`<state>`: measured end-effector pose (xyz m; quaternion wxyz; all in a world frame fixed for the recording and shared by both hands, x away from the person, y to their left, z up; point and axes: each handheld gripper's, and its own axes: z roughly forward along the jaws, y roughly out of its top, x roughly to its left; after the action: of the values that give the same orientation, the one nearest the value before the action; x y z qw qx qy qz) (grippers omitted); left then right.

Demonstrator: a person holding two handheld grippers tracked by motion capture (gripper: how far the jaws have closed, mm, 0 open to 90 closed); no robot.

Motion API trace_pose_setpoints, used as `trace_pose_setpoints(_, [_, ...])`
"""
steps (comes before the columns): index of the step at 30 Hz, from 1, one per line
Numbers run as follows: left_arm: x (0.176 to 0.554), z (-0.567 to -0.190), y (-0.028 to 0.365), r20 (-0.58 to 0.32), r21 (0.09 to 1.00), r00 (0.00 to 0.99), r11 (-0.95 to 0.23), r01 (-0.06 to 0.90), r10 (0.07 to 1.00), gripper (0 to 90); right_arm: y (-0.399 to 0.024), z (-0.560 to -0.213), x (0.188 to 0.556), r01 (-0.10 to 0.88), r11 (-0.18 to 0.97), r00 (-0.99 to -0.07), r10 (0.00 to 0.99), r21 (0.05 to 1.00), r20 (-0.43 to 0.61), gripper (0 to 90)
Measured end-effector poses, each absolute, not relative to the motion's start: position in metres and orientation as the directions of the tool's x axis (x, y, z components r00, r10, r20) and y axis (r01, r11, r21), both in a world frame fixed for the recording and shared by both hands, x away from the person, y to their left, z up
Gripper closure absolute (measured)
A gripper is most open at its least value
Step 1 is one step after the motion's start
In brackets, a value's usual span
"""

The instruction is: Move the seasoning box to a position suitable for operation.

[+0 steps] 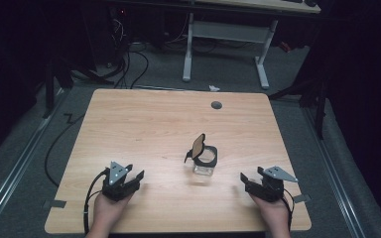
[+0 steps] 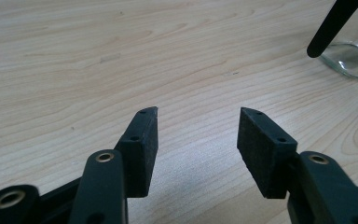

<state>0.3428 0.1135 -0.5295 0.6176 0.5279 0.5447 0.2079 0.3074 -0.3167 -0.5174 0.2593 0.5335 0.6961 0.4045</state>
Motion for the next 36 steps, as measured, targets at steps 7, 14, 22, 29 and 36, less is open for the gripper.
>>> trace_pose_setpoints(7, [0.34,-0.531,0.105,-0.44,0.883,0.337,0.333,0.329,0.832,49.3,-0.322,-0.522,0.305,0.528,0.091,-0.315,0.944,0.844,0.095,45.3])
trace_pose_setpoints(14, [0.339,-0.534,0.098,-0.434,0.882,0.352,0.312,0.354,0.829,48.6,-0.317,-0.521,0.303,0.516,0.11,-0.329,0.941,0.849,0.078,56.0])
trace_pose_setpoints(22, [0.337,-0.531,0.096,-0.445,0.878,0.369,0.316,0.359,0.816,55.1,-0.314,-0.52,0.302,0.5,0.132,-0.347,0.936,0.856,0.058,61.5])
trace_pose_setpoints(29, [0.333,-0.528,0.083,-0.457,0.875,0.395,0.324,0.36,0.797,64.6,-0.31,-0.522,0.302,0.51,0.128,-0.359,0.93,0.85,0.075,63.5])
trace_pose_setpoints(36, [0.334,-0.523,0.062,-0.465,0.872,0.425,0.318,0.372,0.777,73.6,-0.31,-0.522,0.302,0.505,0.131,-0.36,0.93,0.853,0.07,62.6])
